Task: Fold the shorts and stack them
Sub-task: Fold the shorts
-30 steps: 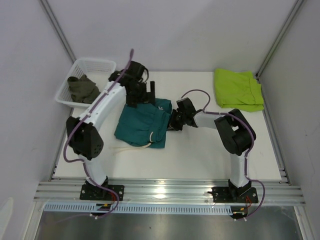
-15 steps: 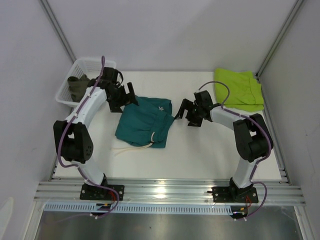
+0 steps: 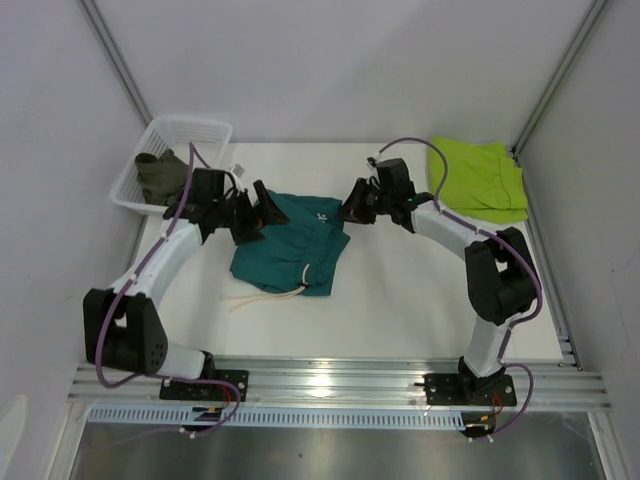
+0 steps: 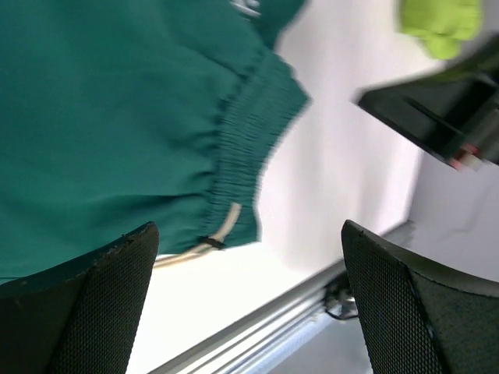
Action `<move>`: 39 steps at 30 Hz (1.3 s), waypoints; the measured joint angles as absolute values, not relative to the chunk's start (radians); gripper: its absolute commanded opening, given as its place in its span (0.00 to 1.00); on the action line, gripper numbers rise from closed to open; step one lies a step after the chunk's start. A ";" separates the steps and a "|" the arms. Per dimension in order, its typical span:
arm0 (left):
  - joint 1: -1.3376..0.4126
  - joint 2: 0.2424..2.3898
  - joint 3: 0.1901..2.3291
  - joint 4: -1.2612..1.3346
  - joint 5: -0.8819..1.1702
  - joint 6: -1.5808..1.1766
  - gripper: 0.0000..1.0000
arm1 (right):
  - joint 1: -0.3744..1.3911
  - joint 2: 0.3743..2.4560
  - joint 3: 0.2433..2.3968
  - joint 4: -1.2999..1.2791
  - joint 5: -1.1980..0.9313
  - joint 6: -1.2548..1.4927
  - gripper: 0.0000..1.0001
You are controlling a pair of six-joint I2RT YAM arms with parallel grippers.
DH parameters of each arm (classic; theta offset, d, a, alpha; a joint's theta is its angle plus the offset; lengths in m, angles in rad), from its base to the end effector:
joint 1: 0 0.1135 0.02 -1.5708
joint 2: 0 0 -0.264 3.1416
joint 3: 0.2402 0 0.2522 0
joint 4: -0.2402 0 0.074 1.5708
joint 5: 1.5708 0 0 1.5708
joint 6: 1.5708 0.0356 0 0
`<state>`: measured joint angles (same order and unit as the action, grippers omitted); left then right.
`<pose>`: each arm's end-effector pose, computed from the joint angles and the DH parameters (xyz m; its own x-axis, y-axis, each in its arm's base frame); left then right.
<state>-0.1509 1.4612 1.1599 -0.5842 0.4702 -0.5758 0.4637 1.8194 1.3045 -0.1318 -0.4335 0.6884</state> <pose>0.3038 -0.0625 0.2787 -0.8693 -0.3588 -0.3399 -0.0666 0.7665 -0.6388 0.3623 0.1979 0.2369 -0.8645 0.2123 -0.4555 -0.2026 0.6823 0.7025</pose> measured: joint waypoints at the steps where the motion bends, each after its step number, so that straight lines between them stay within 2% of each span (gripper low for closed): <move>1: -0.157 1.422 1.115 -0.543 0.495 -0.601 0.99 | 0.468 1.831 1.313 -0.110 -0.445 0.701 0.05; 3: -0.166 1.363 1.034 -0.457 0.532 -0.641 0.99 | 0.482 1.858 1.324 -0.079 -0.471 0.728 0.00; 9: -0.192 1.368 0.907 -0.273 0.586 -0.729 0.99 | 0.539 1.982 1.372 0.001 -0.534 0.794 0.00; 18: -0.196 1.583 0.813 -0.043 0.634 -0.814 0.99 | 0.554 2.141 1.376 0.062 -0.574 0.865 0.00; 32: -0.197 1.596 0.675 0.042 0.635 -0.812 0.99 | 0.492 2.249 1.365 0.200 -0.654 1.021 0.00; 39: -0.199 1.534 0.789 -0.146 0.590 -0.756 0.99 | 0.493 2.249 1.424 0.121 -0.632 0.989 0.00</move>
